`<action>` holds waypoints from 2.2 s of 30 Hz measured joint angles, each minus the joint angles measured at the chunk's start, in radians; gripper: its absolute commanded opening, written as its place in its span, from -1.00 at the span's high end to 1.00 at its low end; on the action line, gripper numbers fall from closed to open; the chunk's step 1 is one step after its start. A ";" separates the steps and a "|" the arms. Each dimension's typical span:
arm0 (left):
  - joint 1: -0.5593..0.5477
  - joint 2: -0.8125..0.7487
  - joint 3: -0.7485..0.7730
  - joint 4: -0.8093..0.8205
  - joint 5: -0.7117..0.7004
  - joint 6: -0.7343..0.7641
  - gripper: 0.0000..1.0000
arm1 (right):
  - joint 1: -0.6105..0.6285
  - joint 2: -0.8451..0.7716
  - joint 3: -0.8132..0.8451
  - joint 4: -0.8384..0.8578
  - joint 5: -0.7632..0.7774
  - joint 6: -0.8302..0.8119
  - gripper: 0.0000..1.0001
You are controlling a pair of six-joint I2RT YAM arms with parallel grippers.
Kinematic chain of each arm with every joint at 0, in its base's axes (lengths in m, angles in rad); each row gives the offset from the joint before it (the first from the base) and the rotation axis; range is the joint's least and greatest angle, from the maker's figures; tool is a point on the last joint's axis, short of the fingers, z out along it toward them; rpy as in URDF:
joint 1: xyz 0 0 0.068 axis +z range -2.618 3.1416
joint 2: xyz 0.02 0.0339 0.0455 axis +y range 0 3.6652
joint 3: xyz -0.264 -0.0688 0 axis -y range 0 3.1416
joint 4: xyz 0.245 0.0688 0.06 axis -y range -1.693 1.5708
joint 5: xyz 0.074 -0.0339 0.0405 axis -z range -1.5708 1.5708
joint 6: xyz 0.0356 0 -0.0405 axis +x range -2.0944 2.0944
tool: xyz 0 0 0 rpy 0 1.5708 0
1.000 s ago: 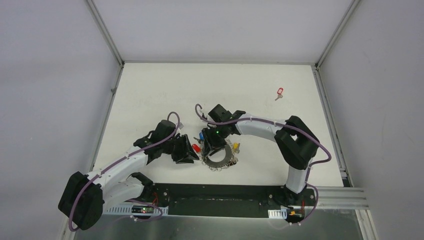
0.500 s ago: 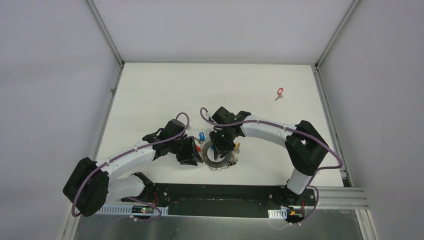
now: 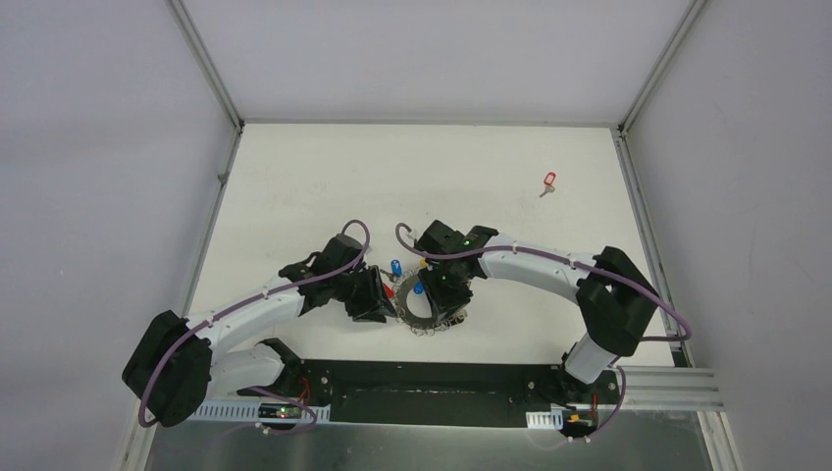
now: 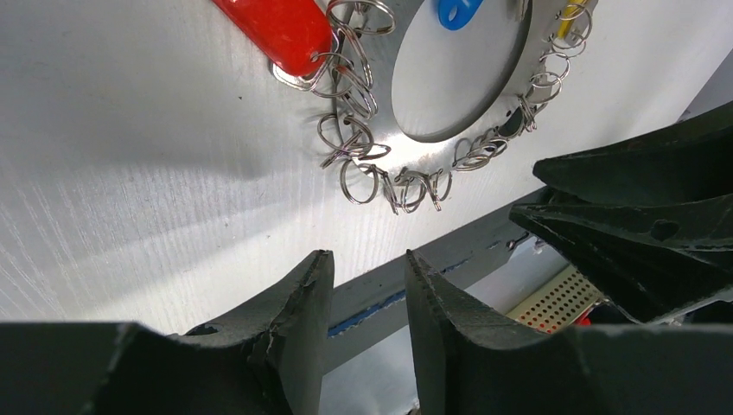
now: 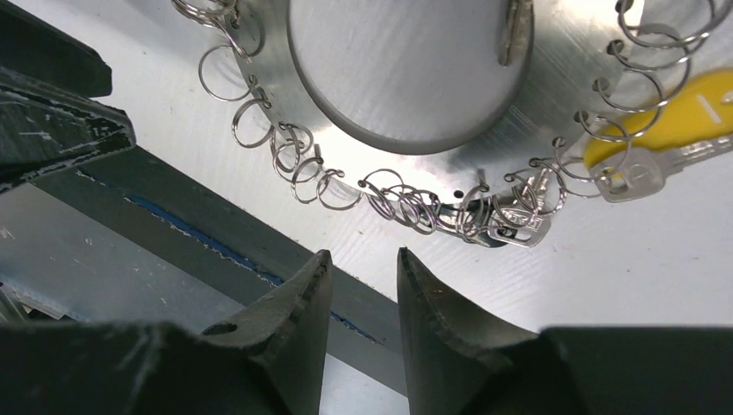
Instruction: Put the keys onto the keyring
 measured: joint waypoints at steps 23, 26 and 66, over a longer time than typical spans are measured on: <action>-0.013 0.034 0.015 0.014 0.000 0.000 0.25 | -0.034 0.008 0.018 -0.091 0.214 -0.057 0.29; -0.013 0.035 0.015 0.016 0.001 0.000 0.24 | -0.032 0.024 0.034 -0.091 0.229 -0.067 0.30; -0.013 0.035 0.015 0.016 0.001 0.000 0.24 | 0.090 0.126 0.088 -0.100 0.316 -0.077 0.53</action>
